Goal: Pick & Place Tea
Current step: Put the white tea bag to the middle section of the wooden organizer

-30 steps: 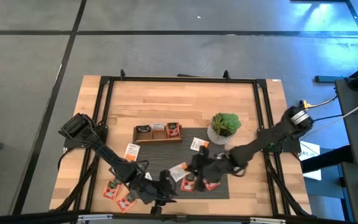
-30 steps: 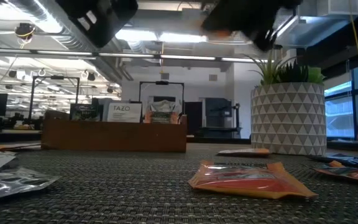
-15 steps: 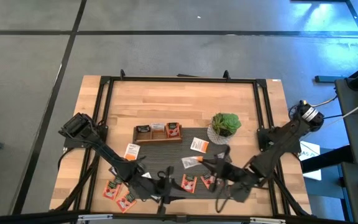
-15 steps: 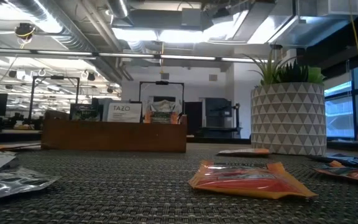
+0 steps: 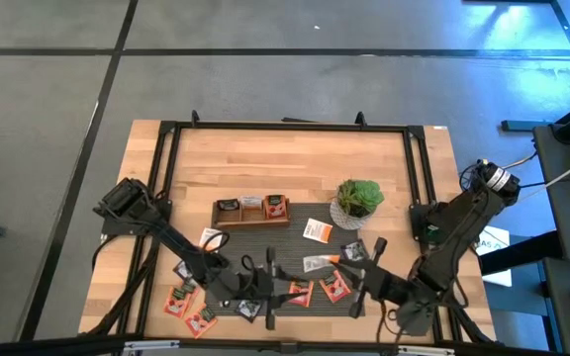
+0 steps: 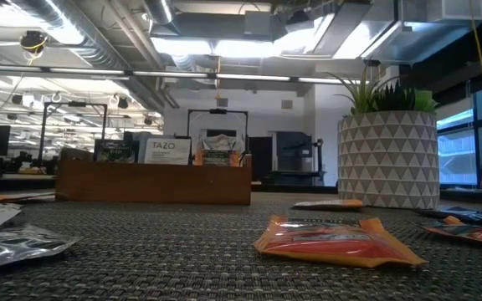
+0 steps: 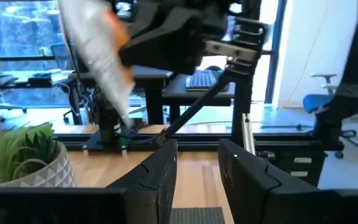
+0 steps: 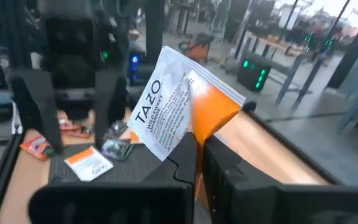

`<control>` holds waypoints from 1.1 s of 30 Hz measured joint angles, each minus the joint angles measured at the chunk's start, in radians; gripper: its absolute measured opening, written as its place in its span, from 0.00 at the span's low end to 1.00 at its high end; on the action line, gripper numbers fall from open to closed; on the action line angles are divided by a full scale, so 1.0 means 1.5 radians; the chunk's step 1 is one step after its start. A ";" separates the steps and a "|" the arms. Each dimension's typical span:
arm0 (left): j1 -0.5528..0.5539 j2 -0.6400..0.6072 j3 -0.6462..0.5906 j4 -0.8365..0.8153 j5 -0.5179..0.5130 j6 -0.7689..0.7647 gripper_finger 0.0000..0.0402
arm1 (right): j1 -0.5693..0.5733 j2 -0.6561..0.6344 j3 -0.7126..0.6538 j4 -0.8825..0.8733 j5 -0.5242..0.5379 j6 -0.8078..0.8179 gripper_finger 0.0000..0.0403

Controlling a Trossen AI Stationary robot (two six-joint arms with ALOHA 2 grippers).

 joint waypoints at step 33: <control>0.040 0.000 0.000 0.050 -0.007 -0.079 0.19 | -0.001 0.003 0.000 0.008 -0.089 -0.001 0.05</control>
